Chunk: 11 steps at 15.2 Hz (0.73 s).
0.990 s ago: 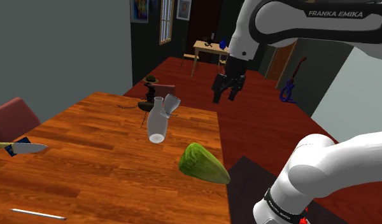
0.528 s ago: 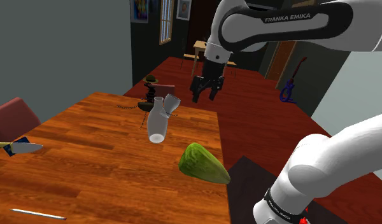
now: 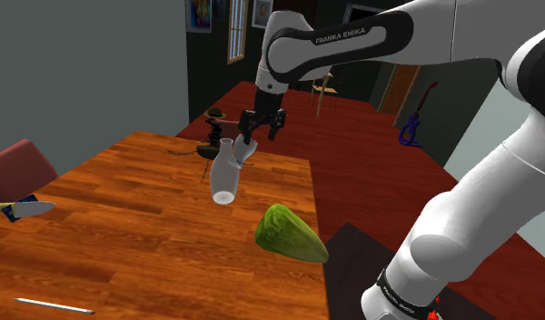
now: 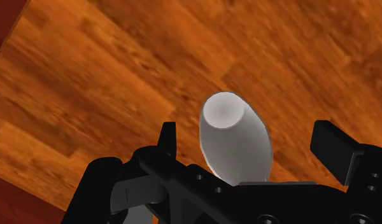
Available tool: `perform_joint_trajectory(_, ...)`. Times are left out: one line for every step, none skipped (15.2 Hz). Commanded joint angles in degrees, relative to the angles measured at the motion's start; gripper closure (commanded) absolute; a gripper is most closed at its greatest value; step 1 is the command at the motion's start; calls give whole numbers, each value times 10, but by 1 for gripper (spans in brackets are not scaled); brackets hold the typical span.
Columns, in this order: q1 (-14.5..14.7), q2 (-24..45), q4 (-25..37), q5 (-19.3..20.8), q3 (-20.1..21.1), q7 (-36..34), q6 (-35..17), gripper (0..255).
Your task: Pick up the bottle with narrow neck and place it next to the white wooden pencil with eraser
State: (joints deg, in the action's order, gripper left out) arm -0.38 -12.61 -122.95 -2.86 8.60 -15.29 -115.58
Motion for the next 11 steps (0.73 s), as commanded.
perform_joint_trajectory(-2,43,29,12,5,-10,-18,0)
perform_joint_trajectory(-2,65,47,18,7,-16,-23,0)
perform_joint_trajectory(-1,87,66,25,10,-23,-28,0)
perform_joint_trajectory(-1,110,86,32,12,-29,-31,0)
perform_joint_trajectory(0,132,106,40,13,-35,-34,0)
perform_joint_trajectory(1,154,128,47,14,-42,-36,0)
perform_joint_trajectory(3,177,150,55,15,-48,-37,0)
perform_joint_trajectory(5,200,174,63,16,-54,-37,0)
perform_joint_trajectory(8,223,198,70,16,-59,-37,0)
perform_joint_trajectory(9,235,211,74,15,-62,-36,0)
perform_joint_trajectory(10,238,207,75,15,-63,-43,0)
